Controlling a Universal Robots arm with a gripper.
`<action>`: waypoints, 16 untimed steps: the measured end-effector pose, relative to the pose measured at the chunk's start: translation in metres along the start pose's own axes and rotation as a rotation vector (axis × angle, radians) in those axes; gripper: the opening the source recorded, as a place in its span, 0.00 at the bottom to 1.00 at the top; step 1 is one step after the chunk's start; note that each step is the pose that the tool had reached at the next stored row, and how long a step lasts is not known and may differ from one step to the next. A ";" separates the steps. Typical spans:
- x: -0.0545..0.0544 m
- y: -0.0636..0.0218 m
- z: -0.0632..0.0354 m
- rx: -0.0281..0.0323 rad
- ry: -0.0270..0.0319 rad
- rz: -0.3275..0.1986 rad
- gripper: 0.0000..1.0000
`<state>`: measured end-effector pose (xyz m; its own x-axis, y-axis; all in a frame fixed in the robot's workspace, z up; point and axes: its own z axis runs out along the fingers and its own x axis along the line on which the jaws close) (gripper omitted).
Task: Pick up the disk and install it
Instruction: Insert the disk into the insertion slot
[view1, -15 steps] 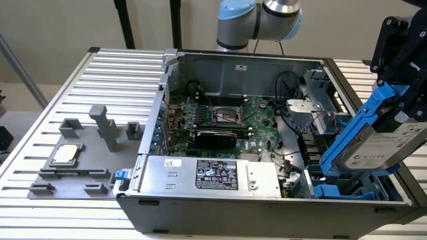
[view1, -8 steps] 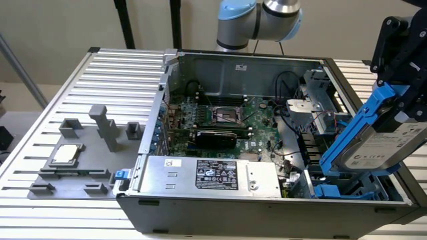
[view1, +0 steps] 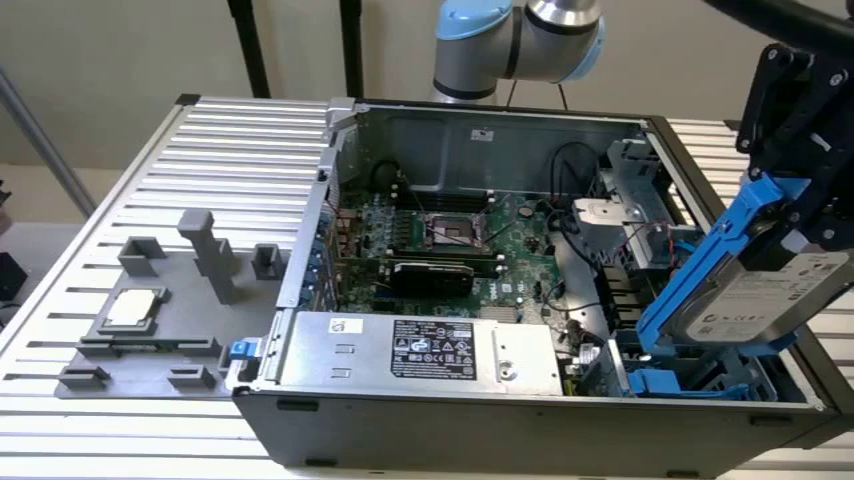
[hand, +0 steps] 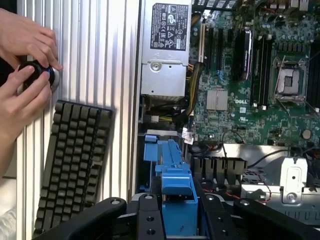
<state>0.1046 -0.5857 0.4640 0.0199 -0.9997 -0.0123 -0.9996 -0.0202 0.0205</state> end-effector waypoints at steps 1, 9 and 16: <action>0.000 0.0000 0.0013 0.0000 -0.0001 0.004 0.00; 0.000 0.0000 0.0098 0.0001 0.0000 0.009 0.00; 0.000 -0.0002 0.0172 0.0001 0.0005 0.009 0.00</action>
<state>0.1045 -0.5858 0.4468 0.0105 -0.9999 -0.0116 -0.9997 -0.0108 0.0205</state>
